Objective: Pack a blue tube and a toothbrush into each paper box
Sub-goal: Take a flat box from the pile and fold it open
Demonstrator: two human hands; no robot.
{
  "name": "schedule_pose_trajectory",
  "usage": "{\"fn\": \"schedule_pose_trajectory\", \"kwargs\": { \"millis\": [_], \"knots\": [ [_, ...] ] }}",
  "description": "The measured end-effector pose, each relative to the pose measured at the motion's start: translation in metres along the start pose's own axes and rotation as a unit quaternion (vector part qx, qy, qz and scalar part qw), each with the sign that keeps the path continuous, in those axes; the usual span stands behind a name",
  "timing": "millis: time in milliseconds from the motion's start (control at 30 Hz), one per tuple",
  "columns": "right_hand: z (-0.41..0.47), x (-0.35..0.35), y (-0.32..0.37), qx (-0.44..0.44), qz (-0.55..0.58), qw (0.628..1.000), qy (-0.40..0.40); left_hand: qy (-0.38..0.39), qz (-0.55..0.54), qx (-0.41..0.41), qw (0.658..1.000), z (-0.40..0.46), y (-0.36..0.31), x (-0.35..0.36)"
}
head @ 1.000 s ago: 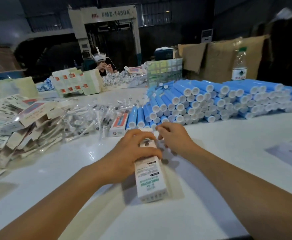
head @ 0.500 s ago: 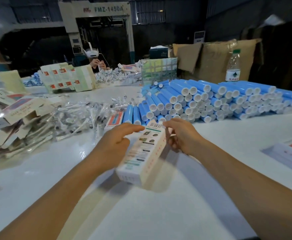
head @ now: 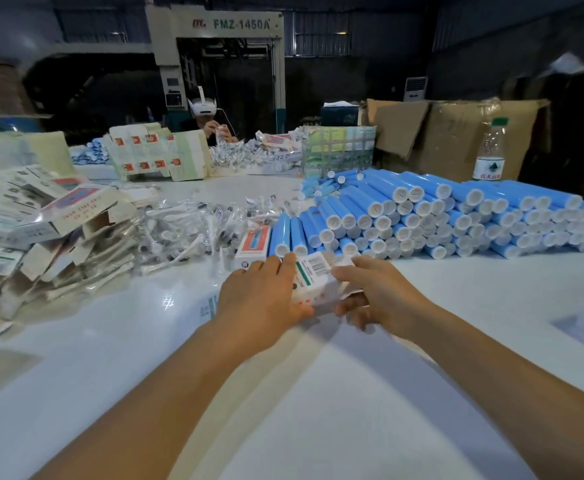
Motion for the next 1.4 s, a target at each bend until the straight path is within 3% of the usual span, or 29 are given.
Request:
{"fn": "schedule_pose_trajectory", "kwargs": {
  "millis": [67,133,333,567,667,867,967,1133,1200,1267,1400],
  "knots": [
    [0.002,-0.012,0.013,-0.060,-0.189,0.979,-0.049,0.011,-0.011,0.004,1.000,-0.003,0.001,0.006],
    [0.010,-0.017,0.035,-0.135,-0.356,0.920,-0.097,0.009,-0.004,0.019,1.000,-0.006,0.001,0.011],
    [0.071,0.016,0.105,-0.240,-0.516,0.817,-0.092,-0.037,-0.013,0.058,0.998,-0.010,-0.014,0.008],
    [0.158,0.042,0.102,-0.119,-0.726,0.676,-0.042,-0.083,-0.043,0.078,0.993,-0.017,-0.018,0.005],
    [0.171,0.049,0.093,-0.098,-0.752,0.651,-0.027,-0.083,-0.042,0.088,0.992,-0.014,-0.022,0.008],
    [0.180,0.044,0.094,-0.077,-0.718,0.691,-0.005,-0.080,-0.037,0.092,0.992,-0.011,-0.024,0.009],
    [0.168,0.039,0.101,-0.080,-0.657,0.749,-0.026,-0.087,-0.032,0.089,0.992,-0.012,-0.023,0.009],
    [0.118,-0.003,0.129,-0.157,-0.423,0.884,-0.124,-0.090,-0.021,0.089,0.992,-0.008,-0.021,0.011],
    [0.086,-0.032,0.127,-0.190,-0.280,0.927,-0.163,-0.102,-0.020,0.083,0.991,-0.008,-0.018,0.009],
    [0.053,-0.065,0.111,-0.206,-0.130,0.949,-0.199,-0.112,-0.016,0.070,0.991,-0.008,-0.017,0.007],
    [0.008,-0.099,0.065,-0.201,0.053,0.947,-0.246,-0.114,-0.019,0.050,0.992,-0.009,-0.022,0.003]
  ]
}}
Point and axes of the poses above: each hand's wrist, its own z-axis towards the middle knuckle, its own x-axis out of the palm, y = z × x, the point moved 7 cm from there along z, towards the middle knuckle, and after that the axes turned 6 degrees about -x, right-handed, at the moved point
